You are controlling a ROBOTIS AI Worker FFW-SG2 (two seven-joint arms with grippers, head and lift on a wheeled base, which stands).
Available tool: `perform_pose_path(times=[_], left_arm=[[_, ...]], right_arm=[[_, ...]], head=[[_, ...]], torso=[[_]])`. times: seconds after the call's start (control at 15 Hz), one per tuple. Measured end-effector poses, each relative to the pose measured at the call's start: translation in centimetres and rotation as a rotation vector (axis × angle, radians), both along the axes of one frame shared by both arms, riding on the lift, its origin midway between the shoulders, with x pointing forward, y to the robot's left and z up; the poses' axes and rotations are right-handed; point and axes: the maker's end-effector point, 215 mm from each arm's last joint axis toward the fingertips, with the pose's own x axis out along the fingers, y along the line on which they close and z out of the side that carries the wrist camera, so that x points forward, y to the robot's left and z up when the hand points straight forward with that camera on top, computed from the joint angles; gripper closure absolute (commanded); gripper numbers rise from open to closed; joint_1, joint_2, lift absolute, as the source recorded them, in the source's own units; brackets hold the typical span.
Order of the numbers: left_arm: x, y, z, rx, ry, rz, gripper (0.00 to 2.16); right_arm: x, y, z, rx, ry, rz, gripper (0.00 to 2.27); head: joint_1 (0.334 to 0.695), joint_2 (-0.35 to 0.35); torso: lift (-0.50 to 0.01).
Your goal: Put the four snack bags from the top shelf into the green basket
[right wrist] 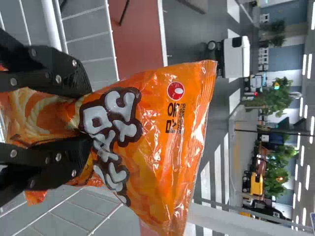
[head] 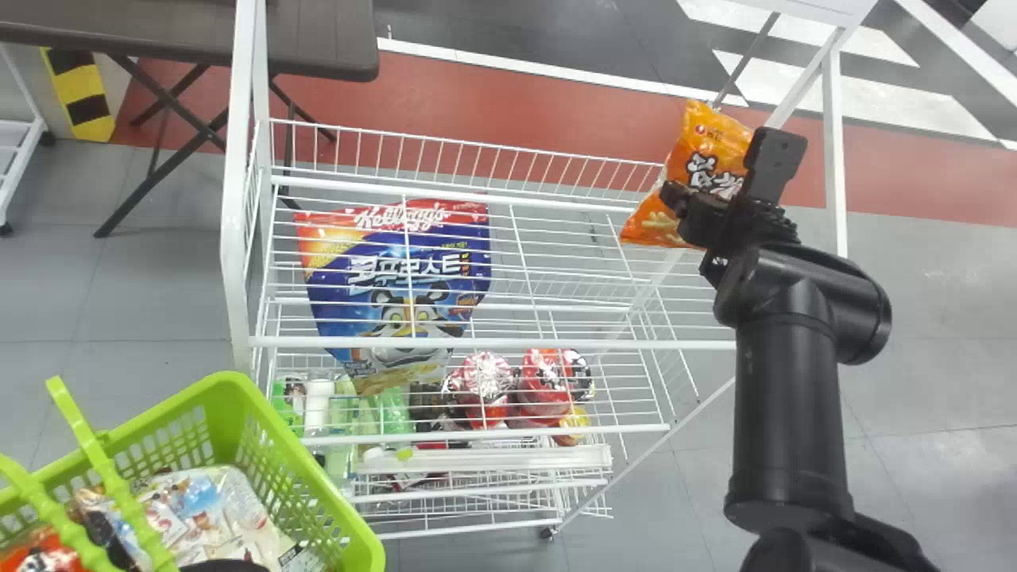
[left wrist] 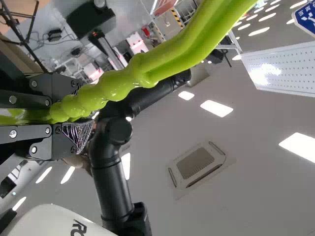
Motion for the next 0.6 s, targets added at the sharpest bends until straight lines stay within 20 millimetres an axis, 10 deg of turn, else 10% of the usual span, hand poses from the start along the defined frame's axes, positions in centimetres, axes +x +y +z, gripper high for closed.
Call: perform_pose_path(times=[0.27, 0.6], left_arm=[[0.0, 0.0, 0.0, 0.0, 0.001, 0.0, 2.15], [-0.1, -0.3, 0.0, -0.005, 0.003, -0.005, 2.15]], right_arm=[[-3.9, 2.4, 0.4, 0.111, 0.009, 0.026, 2.26], [-11.8, 16.2, 6.9, 0.293, -0.028, 0.285, 2.26]], head=[[0.695, -0.35], [0.695, -0.35]], torso=[[0.0], [0.0]])
